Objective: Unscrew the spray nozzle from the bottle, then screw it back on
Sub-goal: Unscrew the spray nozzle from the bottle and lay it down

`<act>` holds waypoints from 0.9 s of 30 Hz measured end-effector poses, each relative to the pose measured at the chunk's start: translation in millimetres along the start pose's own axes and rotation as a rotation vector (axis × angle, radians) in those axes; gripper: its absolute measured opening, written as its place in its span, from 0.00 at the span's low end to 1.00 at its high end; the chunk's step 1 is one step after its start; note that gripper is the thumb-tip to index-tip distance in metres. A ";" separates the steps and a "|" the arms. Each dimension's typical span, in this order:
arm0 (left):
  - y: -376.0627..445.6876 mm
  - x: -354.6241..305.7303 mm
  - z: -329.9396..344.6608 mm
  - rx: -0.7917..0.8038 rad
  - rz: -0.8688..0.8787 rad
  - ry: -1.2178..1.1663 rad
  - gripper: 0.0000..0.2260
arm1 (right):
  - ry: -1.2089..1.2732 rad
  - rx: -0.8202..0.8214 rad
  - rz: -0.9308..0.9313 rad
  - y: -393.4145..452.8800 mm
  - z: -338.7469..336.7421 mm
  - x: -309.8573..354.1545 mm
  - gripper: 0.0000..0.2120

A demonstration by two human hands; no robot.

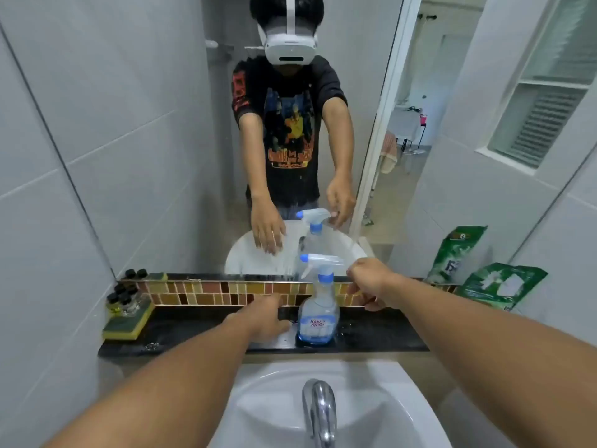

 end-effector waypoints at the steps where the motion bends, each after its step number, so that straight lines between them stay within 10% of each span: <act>1: 3.1 -4.8 4.1 -0.011 -0.015 -0.060 0.28 | 0.062 -0.003 0.034 2.9 0.6 2.9 0.10; 9: 24.2 -56.7 34.5 -0.235 -0.188 -0.520 0.32 | 0.136 0.096 0.144 15.8 8.6 20.3 0.27; 27: 60.8 -88.0 61.2 -0.482 -0.410 -0.879 0.16 | -0.090 0.006 -0.117 32.3 14.0 57.2 0.14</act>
Point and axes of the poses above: each hand's wrist, its own y-axis towards the middle knuckle, its own z-axis out of the palm, x = y × z, the point moved 6 cm from there along y, towards the middle knuckle, and after that the axes turned 13 degrees about y, right-handed, at the moved point
